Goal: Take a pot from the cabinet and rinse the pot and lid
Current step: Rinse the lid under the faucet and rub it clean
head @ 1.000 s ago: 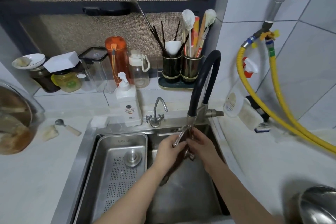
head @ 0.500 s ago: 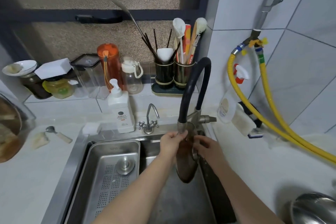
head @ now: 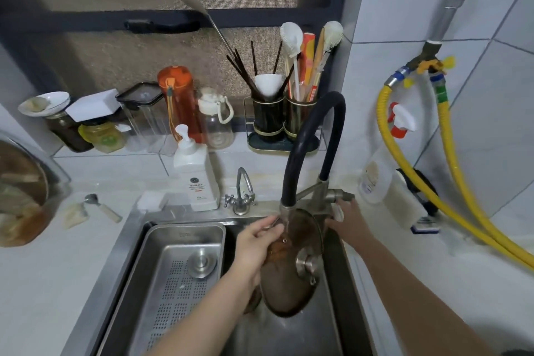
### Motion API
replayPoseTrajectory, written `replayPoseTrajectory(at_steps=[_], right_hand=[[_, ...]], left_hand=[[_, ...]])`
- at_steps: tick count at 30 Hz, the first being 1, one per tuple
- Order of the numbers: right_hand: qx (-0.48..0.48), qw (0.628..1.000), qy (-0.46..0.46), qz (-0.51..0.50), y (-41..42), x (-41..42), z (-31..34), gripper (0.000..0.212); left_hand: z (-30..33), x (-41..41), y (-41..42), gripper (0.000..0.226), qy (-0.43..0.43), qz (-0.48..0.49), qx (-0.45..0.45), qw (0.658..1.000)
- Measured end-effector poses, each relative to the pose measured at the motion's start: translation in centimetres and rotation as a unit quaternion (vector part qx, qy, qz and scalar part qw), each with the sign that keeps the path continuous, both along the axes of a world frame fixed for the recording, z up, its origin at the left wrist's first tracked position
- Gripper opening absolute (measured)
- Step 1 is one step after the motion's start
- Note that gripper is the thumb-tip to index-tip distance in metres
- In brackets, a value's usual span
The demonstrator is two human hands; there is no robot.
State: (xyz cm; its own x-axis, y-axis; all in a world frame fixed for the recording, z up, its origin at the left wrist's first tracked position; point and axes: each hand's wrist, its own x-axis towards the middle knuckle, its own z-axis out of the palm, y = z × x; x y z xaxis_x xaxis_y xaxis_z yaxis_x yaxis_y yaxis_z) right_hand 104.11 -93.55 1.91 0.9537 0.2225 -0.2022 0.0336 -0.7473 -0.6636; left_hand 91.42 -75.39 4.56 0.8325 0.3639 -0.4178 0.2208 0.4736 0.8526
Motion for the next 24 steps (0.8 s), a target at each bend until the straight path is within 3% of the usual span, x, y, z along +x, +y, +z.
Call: replayPoseTrajectory(at_steps=[4,7,15,18,21,24], right_hand=[[-0.064,0.998,0.022,0.006,0.1,1.9,-0.2,0.069],[0.003,0.999,0.030,-0.031,0.2,2.5,-0.4,0.064],[0.052,0.998,-0.016,-0.026,0.2,1.8,-1.3,0.045],[0.093,0.995,-0.013,-0.020,0.6,-0.1,-1.0,0.047],[0.137,0.990,0.005,-0.032,1.8,-4.7,-1.5,0.029],[0.145,0.988,0.029,-0.043,3.3,-10.0,-2.4,0.036]], left_hand=[[-0.7,-0.1,0.3,0.019,0.003,0.001,-0.030,1.000],[-1.0,0.0,0.3,0.020,-0.002,0.006,-0.051,0.999],[-1.3,0.2,-0.1,0.033,0.018,0.044,-0.090,0.995],[-1.3,-0.2,0.1,0.034,0.025,0.056,-0.093,0.994],[-1.3,-1.0,0.7,0.034,0.031,0.079,-0.108,0.991],[-1.5,-2.0,1.7,0.034,0.028,0.106,-0.121,0.987]])
